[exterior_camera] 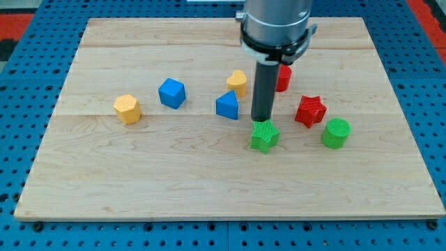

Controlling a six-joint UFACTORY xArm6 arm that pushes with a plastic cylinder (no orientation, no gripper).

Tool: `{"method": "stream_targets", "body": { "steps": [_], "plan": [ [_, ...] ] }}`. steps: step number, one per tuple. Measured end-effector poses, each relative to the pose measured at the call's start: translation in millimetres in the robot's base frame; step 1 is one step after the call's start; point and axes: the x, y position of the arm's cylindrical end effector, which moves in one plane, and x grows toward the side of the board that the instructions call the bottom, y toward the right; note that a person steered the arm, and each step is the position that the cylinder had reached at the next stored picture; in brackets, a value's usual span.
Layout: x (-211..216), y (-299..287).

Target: Keep the green star at the right of the blue triangle

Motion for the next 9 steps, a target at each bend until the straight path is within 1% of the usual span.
{"method": "stream_targets", "body": {
  "steps": [1, 2, 3, 4, 5, 6, 7, 9],
  "plan": [
    [14.5, -53.6],
    [53.8, -51.2],
    [81.5, -29.5],
    [59.1, -18.4],
    [45.8, 8.5],
    [40.3, 9.5],
    [48.2, 18.2],
    [48.1, 38.1]
  ]
}}
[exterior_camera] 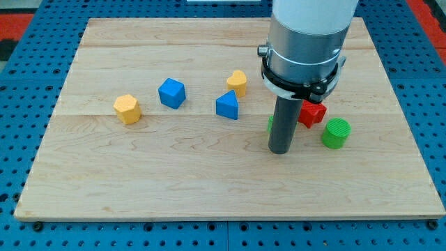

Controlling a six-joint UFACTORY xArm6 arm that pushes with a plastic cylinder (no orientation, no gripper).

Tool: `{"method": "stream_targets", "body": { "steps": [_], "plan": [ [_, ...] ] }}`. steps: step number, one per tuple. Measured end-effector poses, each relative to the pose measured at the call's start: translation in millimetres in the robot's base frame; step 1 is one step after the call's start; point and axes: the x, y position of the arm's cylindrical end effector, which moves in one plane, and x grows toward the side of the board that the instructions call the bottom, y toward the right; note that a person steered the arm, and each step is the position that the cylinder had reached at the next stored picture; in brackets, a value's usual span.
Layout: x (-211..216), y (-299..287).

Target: Keep the green star at the right of the blue triangle

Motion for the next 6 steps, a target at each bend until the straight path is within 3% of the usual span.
{"method": "stream_targets", "body": {
  "steps": [2, 4, 6],
  "plan": [
    [12.6, 22.8],
    [-25.7, 24.7],
    [-36.1, 24.7]
  ]
}}
